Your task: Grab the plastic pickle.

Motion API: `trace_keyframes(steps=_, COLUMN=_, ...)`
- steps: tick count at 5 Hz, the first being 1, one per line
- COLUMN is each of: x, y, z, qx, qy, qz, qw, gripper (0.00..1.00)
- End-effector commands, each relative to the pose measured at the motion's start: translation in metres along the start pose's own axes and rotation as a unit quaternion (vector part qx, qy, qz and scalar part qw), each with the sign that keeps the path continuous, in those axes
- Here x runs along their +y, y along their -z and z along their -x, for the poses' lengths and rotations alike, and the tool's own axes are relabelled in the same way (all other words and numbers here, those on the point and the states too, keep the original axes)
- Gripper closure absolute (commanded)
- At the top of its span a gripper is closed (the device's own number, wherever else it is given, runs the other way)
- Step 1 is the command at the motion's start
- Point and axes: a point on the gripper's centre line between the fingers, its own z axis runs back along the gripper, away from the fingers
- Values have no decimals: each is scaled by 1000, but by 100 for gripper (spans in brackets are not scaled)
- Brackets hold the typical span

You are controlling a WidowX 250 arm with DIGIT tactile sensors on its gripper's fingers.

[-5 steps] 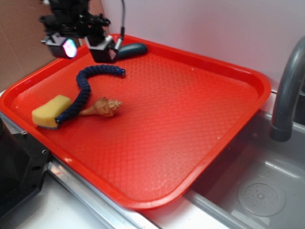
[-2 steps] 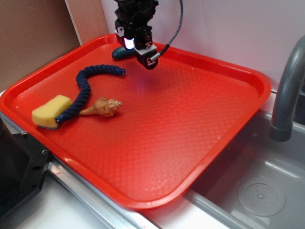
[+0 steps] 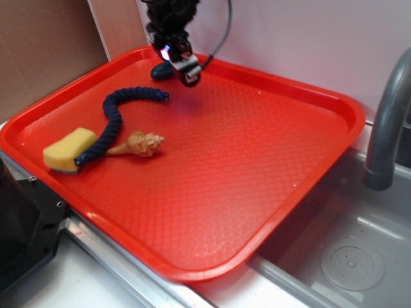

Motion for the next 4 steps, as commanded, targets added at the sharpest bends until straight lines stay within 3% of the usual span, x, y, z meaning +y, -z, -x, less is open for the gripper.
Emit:
trace_keyframes(steps=1, x=28, y=17, z=-32, qx=-2, qy=24, qz=19, qw=1000, gripper=0)
trace_keyframes(steps=2, x=15, y=31, z=-26, qx=8, qy=31, qz=23, qw=999, gripper=0)
trace_keyframes(steps=3, x=11, y=57, z=-14, qx=55, qy=23, qz=18, qw=998, gripper=0)
trace_keyframes(steps=4, x=8, y=52, z=5, qx=62, qy=11, qz=26, qw=998, gripper=100)
